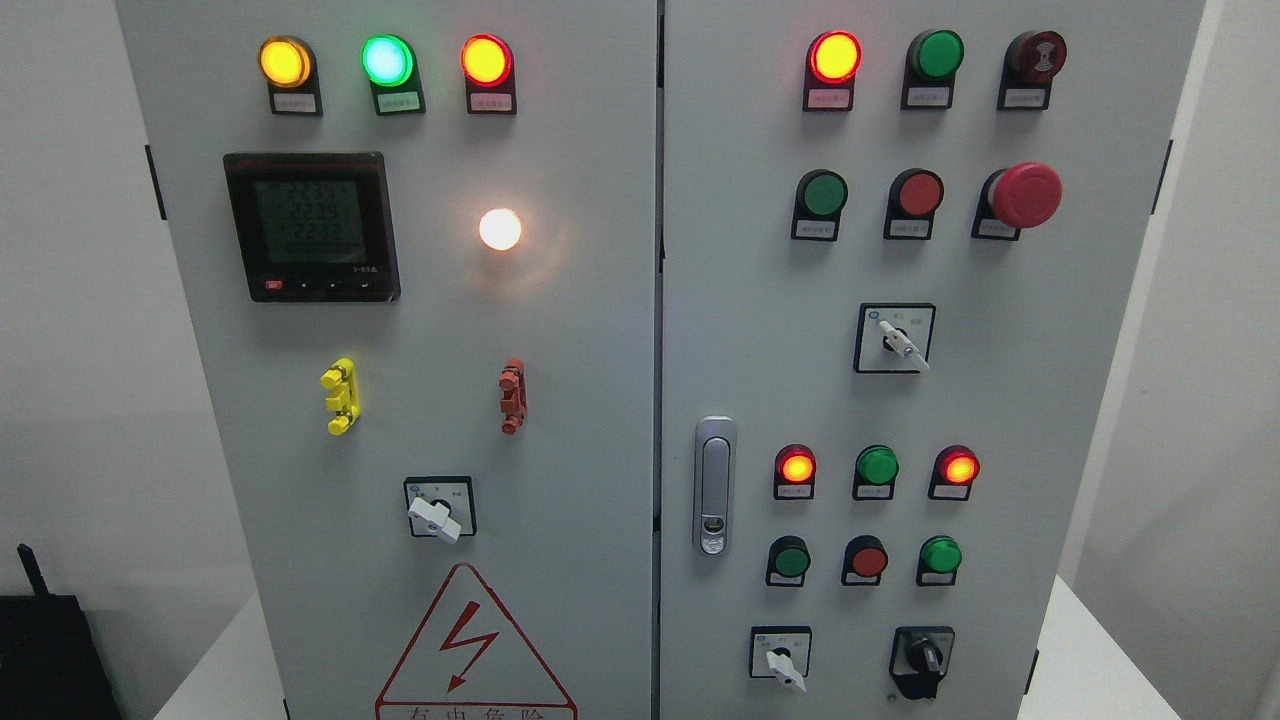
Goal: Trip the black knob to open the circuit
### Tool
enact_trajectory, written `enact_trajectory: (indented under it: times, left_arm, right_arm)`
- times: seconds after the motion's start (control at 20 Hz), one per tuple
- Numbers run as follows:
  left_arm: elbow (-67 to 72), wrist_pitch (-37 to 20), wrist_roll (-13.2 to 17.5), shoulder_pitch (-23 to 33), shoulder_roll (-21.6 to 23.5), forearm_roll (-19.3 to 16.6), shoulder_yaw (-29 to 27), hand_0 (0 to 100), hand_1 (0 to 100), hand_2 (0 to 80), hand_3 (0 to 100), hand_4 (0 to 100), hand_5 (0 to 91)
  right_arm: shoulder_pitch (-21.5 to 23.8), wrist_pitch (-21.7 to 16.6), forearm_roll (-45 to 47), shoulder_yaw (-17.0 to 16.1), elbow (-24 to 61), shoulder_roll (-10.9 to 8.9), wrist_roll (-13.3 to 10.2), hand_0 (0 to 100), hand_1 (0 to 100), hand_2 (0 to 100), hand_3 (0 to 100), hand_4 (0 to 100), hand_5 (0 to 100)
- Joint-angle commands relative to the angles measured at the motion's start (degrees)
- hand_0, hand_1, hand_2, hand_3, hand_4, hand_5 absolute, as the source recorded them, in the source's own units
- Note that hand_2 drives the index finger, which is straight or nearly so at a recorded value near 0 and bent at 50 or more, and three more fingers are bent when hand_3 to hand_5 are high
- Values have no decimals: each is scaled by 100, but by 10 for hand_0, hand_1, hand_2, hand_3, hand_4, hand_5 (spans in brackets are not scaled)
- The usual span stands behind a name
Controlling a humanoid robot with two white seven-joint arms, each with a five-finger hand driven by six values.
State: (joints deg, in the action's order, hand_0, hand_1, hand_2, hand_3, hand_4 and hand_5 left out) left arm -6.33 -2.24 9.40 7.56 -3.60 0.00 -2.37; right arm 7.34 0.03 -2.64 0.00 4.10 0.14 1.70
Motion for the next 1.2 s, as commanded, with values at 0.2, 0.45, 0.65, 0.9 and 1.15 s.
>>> enact_trajectory:
  times: [0.2, 0.45, 0.65, 0.9, 1.15]
  left_arm:
    - [0, -5, 0, 0, 0, -132, 0, 120, 389, 0, 0, 0, 0]
    - [0, 4, 0, 0, 0, -132, 0, 120, 389, 0, 0, 0, 0]
    - [0, -5, 0, 0, 0, -132, 0, 120, 389, 0, 0, 0, 0]
    - [0, -5, 0, 0, 0, -132, 0, 120, 389, 0, 0, 0, 0]
    - [0, 4, 0, 0, 0, -132, 0, 120, 389, 0, 0, 0, 0]
  right_arm:
    - [30, -3, 9, -141, -5, 74, 15, 0, 149, 0, 0, 0, 0]
    - [39, -73, 17, -175, 21, 83, 23, 0, 150, 0, 0, 0, 0]
    - [118, -240, -9, -360, 275, 144, 6, 0, 150, 0, 0, 0, 0]
    - [487, -249, 0, -378, 1074, 223, -3, 0, 148, 0, 0, 0, 0]
    - [759, -328, 9, -439, 1874, 346, 6, 0, 140, 0, 0, 0, 0]
